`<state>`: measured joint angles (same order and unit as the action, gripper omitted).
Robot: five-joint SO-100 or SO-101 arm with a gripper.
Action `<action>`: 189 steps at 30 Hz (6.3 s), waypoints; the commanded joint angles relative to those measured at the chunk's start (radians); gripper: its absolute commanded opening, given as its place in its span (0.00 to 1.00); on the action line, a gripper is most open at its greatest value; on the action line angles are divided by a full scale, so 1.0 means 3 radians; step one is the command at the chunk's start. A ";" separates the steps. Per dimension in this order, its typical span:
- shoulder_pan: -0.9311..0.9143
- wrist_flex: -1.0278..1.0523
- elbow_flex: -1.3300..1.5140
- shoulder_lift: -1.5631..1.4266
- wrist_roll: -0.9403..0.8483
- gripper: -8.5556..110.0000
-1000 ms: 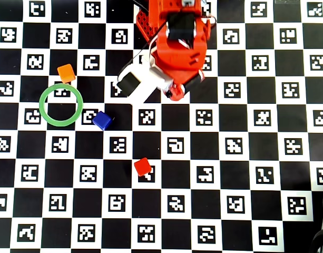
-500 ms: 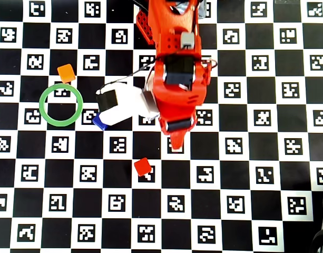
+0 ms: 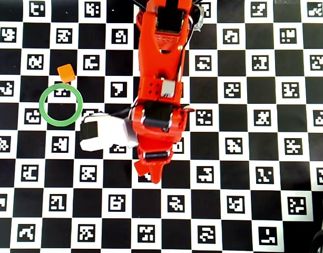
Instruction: Grab the red cube then put it in the green circle then put the blue cube on top and finally the orange cube on top
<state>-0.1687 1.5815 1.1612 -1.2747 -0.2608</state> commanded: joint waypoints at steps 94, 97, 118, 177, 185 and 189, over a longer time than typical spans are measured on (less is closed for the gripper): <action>-0.0276 -0.0491 0.0087 -0.0210 -0.0706 0.13; -0.0465 -0.0271 0.0082 -0.0476 -0.0721 0.13; -0.2500 -0.0072 0.0506 -0.0956 -0.2158 0.12; -0.2684 -0.1871 0.1498 0.0066 -0.2465 0.13; -0.2684 -0.1871 0.1524 0.0066 -0.2506 0.13; -0.2684 -0.1871 0.1529 0.0066 -0.2521 0.13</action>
<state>-0.9817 1.0308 1.6306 -1.2272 -1.0063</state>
